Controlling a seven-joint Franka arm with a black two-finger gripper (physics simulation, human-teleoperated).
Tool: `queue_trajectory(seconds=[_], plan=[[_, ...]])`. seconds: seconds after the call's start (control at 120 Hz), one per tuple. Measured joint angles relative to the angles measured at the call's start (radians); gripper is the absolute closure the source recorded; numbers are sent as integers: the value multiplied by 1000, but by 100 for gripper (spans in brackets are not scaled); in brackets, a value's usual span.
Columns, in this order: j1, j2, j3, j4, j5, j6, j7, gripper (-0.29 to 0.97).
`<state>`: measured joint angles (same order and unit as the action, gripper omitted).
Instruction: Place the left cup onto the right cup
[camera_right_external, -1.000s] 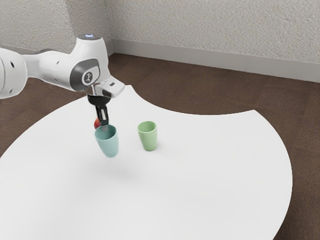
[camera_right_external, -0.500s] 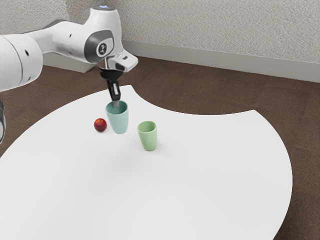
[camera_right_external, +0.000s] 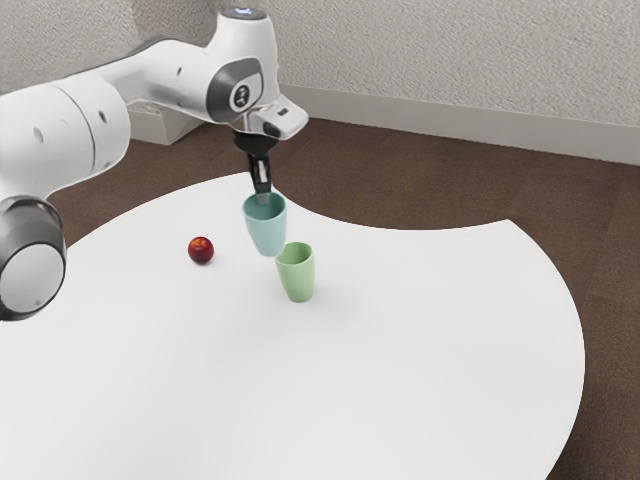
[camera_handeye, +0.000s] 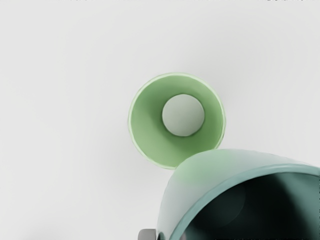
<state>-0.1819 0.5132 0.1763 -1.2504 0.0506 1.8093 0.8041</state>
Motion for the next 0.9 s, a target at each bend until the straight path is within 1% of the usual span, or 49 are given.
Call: queue_trajectory(seconds=[0.375,0.558,0.9], plan=[[-7,102,5,121,-19,29,68,79],[-7,138,5,141,-33,45,99,79],[6,186,14,132,-76,60,142,79]])
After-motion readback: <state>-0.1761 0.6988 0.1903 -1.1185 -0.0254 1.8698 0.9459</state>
